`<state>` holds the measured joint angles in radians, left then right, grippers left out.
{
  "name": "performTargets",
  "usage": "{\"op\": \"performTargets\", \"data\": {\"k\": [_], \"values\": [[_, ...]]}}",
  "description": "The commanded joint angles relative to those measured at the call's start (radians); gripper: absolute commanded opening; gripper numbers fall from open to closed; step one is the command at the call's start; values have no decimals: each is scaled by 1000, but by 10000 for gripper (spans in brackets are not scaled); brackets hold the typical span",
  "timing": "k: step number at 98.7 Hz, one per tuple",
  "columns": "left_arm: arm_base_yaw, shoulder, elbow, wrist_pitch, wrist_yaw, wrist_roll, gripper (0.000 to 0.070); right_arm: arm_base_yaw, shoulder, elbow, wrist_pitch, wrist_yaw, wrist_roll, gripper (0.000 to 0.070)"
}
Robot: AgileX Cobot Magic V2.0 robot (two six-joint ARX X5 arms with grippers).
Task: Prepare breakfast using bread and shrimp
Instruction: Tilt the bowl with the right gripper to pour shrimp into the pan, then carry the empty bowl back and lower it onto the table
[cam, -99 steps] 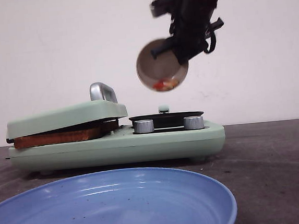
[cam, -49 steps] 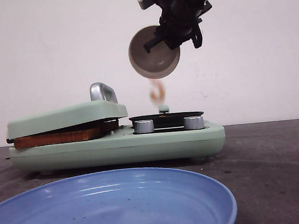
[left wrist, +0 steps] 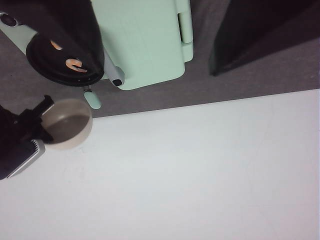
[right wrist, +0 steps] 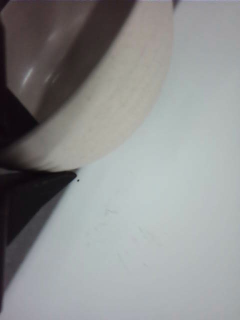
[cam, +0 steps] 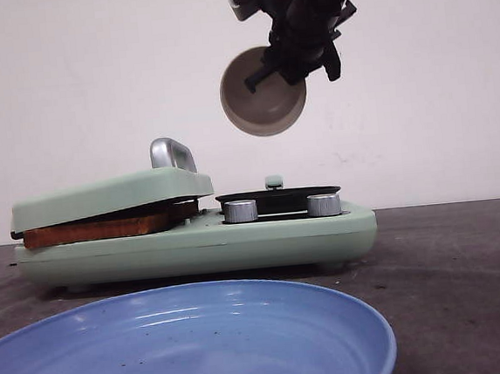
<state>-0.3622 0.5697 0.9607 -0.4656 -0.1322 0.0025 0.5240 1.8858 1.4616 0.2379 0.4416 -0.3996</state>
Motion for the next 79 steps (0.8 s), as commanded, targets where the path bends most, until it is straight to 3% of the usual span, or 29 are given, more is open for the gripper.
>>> {"op": "performTargets", "data": {"k": [1, 18, 37, 60, 79], "values": [[-2, 4, 6, 16, 2, 10, 394, 2, -2, 10, -17, 3, 84, 4], [-2, 4, 6, 14, 2, 10, 394, -32, -61, 10, -129, -11, 219, 4], [-2, 4, 6, 12, 2, 10, 394, -104, -172, 10, -320, -117, 378, 4], [-2, 4, 6, 10, 2, 8, 394, -232, -314, 11, -627, -343, 549, 4], [-2, 4, 6, 10, 2, 8, 394, -356, -385, 11, -902, -523, 603, 4]]}}
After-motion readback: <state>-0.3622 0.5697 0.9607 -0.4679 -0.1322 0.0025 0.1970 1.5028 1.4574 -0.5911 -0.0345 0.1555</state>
